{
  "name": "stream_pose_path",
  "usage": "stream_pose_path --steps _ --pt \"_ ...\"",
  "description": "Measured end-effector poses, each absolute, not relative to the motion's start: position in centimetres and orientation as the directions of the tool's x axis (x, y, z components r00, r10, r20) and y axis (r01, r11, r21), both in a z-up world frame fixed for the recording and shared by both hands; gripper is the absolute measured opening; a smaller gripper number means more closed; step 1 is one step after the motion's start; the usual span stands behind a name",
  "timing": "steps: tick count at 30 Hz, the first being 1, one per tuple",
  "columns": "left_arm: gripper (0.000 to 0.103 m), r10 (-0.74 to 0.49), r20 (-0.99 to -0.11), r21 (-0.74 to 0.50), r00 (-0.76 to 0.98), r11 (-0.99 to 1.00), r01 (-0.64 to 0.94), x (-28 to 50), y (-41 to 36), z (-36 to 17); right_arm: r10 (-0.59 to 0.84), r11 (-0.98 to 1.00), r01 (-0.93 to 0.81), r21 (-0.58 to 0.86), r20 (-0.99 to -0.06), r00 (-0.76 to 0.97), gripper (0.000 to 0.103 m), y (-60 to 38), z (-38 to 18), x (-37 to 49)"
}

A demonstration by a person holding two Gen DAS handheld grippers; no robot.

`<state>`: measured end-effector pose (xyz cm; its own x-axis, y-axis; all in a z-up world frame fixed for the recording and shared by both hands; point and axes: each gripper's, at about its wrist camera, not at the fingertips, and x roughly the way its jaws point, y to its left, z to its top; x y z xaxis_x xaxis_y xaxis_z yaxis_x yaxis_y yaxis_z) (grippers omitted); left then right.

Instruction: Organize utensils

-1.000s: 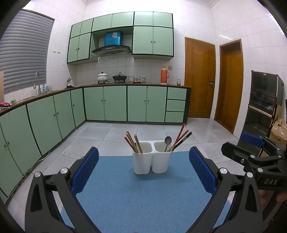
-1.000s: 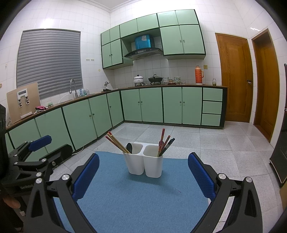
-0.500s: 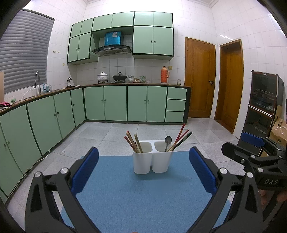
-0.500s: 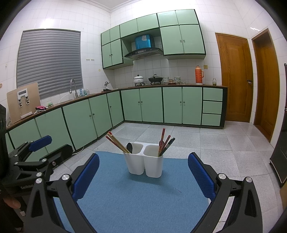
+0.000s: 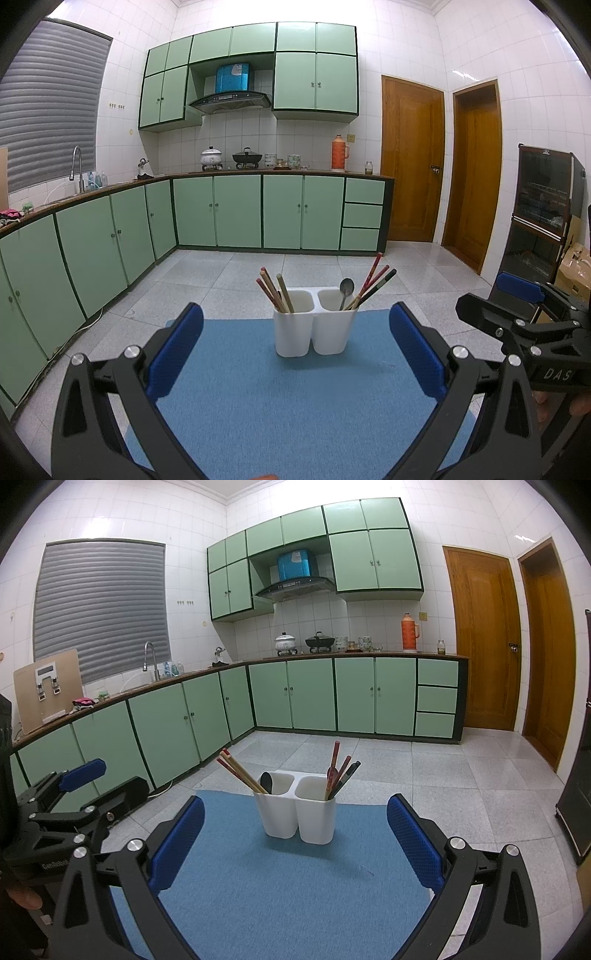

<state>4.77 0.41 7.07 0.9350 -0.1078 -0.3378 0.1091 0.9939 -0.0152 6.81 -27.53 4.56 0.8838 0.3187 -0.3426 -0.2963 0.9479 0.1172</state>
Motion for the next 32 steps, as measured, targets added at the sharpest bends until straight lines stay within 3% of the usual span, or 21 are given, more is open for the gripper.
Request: stream_pose_path --steps 32 --pt "0.098 -0.107 -0.352 -0.029 0.93 0.994 0.103 4.7 0.2 7.0 0.314 0.949 -0.292 0.117 -0.356 0.88 0.097 -27.2 2.9 7.0"
